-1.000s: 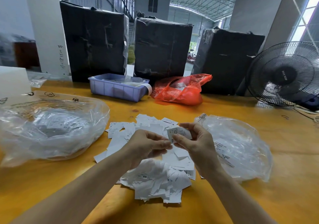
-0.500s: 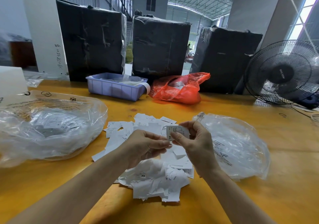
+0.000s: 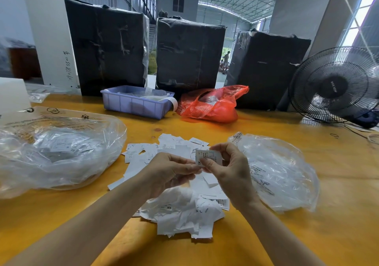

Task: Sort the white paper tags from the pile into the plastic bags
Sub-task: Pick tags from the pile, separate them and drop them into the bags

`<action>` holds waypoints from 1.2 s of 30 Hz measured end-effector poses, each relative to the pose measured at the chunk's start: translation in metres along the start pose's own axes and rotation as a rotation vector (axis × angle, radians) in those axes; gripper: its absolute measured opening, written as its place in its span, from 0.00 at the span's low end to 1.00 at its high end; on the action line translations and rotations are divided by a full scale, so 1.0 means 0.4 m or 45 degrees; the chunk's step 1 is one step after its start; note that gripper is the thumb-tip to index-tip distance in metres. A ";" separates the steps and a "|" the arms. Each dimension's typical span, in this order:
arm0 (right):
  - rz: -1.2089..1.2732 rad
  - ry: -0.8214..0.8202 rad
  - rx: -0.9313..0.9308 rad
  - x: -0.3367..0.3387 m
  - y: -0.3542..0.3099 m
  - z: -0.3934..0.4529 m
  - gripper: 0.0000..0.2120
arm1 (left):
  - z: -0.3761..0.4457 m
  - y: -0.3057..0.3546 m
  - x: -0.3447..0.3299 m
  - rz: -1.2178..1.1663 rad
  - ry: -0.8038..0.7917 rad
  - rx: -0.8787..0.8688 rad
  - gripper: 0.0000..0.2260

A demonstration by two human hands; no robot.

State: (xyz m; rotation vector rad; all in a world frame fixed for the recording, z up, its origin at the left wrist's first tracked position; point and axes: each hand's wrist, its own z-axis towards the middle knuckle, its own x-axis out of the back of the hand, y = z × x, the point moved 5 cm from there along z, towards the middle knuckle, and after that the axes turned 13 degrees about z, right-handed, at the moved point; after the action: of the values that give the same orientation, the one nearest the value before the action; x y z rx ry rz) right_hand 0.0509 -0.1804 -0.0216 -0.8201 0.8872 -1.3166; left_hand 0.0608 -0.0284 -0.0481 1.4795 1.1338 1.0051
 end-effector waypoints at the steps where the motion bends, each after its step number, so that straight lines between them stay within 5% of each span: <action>1: -0.015 0.001 0.005 0.001 -0.001 0.000 0.12 | 0.000 0.001 0.001 -0.002 0.005 -0.002 0.12; 36: -0.164 0.066 0.128 0.004 -0.008 -0.005 0.11 | -0.002 0.007 -0.004 0.010 0.022 0.004 0.07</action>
State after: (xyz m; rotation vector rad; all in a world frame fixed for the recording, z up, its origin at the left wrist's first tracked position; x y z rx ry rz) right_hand 0.0477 -0.1823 -0.0199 -0.7781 0.8128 -1.4884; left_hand 0.0602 -0.0301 -0.0452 1.4815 1.1428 1.0235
